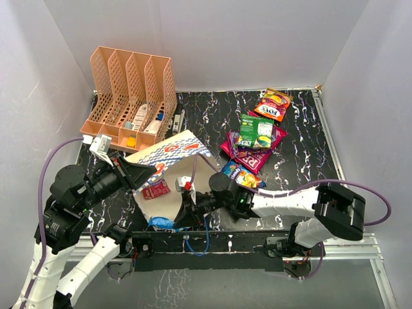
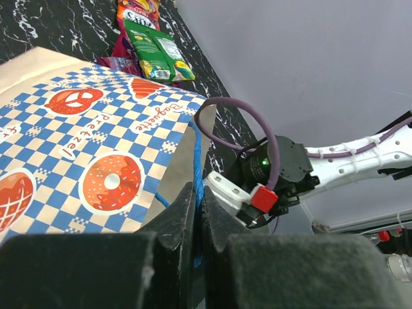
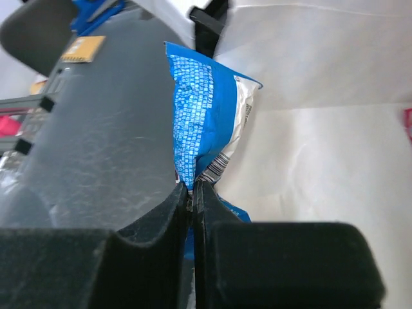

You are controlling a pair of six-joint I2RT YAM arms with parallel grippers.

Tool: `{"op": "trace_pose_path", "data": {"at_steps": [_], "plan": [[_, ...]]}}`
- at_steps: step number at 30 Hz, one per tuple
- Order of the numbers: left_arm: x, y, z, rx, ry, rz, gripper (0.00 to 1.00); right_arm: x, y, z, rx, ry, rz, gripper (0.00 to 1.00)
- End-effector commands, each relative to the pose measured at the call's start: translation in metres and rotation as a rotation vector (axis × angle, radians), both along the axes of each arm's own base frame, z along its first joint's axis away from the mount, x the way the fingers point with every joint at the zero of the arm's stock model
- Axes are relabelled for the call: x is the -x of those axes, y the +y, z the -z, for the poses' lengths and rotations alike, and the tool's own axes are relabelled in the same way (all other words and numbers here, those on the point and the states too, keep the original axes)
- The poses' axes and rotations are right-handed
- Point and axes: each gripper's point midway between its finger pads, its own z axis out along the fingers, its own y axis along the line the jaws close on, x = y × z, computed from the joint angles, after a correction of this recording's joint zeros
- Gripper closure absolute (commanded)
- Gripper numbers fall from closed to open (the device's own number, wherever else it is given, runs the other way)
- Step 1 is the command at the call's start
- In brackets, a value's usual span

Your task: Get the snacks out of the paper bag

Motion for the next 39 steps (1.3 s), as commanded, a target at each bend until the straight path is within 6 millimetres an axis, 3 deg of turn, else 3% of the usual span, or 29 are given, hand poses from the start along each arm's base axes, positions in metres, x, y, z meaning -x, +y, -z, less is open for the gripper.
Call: {"op": "trace_pose_path", "data": {"at_steps": [1, 5, 8, 14, 17, 21, 24, 26, 31, 33, 36, 39], "plan": [[0.0, 0.004, -0.004, 0.004, -0.008, -0.022, 1.0, 0.018, 0.001, -0.061, -0.062, -0.009, -0.119, 0.93], [0.0, 0.007, -0.003, -0.002, -0.003, -0.041, 1.0, -0.01, -0.012, -0.06, 0.071, -0.145, 0.038, 0.93], [-0.001, 0.009, -0.004, -0.01, -0.008, -0.05, 1.0, -0.053, -0.038, -0.067, 0.165, -0.309, 0.266, 0.93], [-0.007, 0.008, -0.003, -0.026, -0.011, -0.054, 1.0, -0.11, -0.118, -0.107, 0.168, -0.564, 0.685, 0.93], [-0.008, 0.007, 0.0, -0.028, -0.004, -0.055, 1.0, -0.139, -0.166, -0.132, 0.088, -0.574, 1.004, 0.93], [-0.009, 0.007, 0.003, -0.033, 0.007, -0.056, 1.0, -0.159, -0.214, -0.141, 0.01, -0.512, 1.311, 0.93], [-0.009, 0.007, 0.002, -0.035, 0.01, -0.06, 1.0, -0.169, -0.239, -0.131, 0.029, -0.465, 1.484, 0.93], [-0.009, 0.008, 0.002, -0.037, 0.013, -0.064, 1.0, -0.17, -0.237, -0.125, 0.041, -0.458, 1.487, 0.93], [-0.01, 0.007, 0.002, -0.035, 0.014, -0.063, 1.0, -0.161, -0.201, -0.112, 0.05, -0.485, 1.289, 0.93], [-0.01, 0.007, 0.002, -0.034, 0.016, -0.06, 1.0, -0.167, -0.205, -0.102, 0.09, -0.473, 1.342, 0.93], [-0.009, 0.006, 0.003, -0.034, 0.016, -0.053, 1.0, -0.184, -0.229, -0.082, 0.202, -0.455, 1.519, 0.93], [-0.006, 0.005, 0.005, -0.038, 0.011, -0.038, 1.0, -0.2, -0.236, -0.057, 0.299, -0.419, 1.515, 0.93]]}}
